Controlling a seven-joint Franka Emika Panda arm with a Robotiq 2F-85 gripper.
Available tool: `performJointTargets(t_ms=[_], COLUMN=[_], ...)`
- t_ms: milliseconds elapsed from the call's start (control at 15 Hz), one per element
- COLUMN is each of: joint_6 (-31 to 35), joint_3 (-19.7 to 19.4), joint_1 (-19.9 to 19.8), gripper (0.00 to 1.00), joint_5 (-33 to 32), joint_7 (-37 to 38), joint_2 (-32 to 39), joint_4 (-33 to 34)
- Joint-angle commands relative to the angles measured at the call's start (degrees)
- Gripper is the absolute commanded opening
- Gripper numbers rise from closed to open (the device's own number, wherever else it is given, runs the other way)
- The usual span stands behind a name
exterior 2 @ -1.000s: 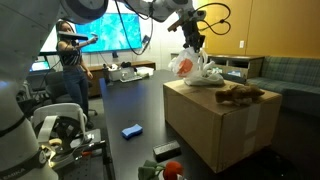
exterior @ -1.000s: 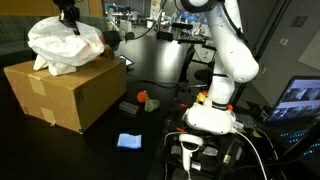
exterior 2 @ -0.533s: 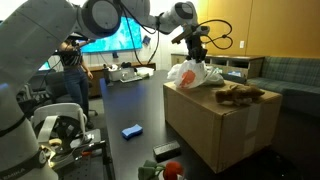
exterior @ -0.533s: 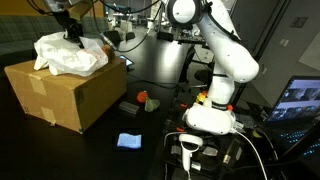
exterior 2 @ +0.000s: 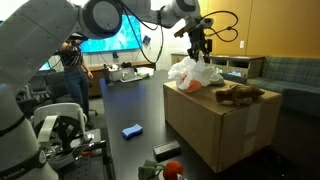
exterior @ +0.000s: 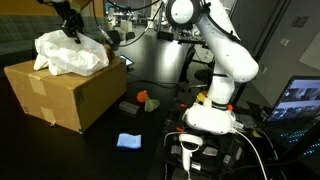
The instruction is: Pick up all the objects from the table and put them on the box, then pick up all the objects from the box and put them on the table
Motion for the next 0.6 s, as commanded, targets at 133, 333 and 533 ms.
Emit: performJointTargets(t_ms=[133,333,533], joint_6=[-0.69,-0.74,-0.77], joint_3=[0.23,0.27,0.3], joint_1=[-0.25,-0.33,-0.33], gripper=[0.73,0.72,0.72], joint_5=[0.27,0.36,0.38], joint_7=[-1.6,-1.76,-1.8], joint_2=[-0.24,-0.24,-0.24], joint_4=[0.91,0.95,0.95])
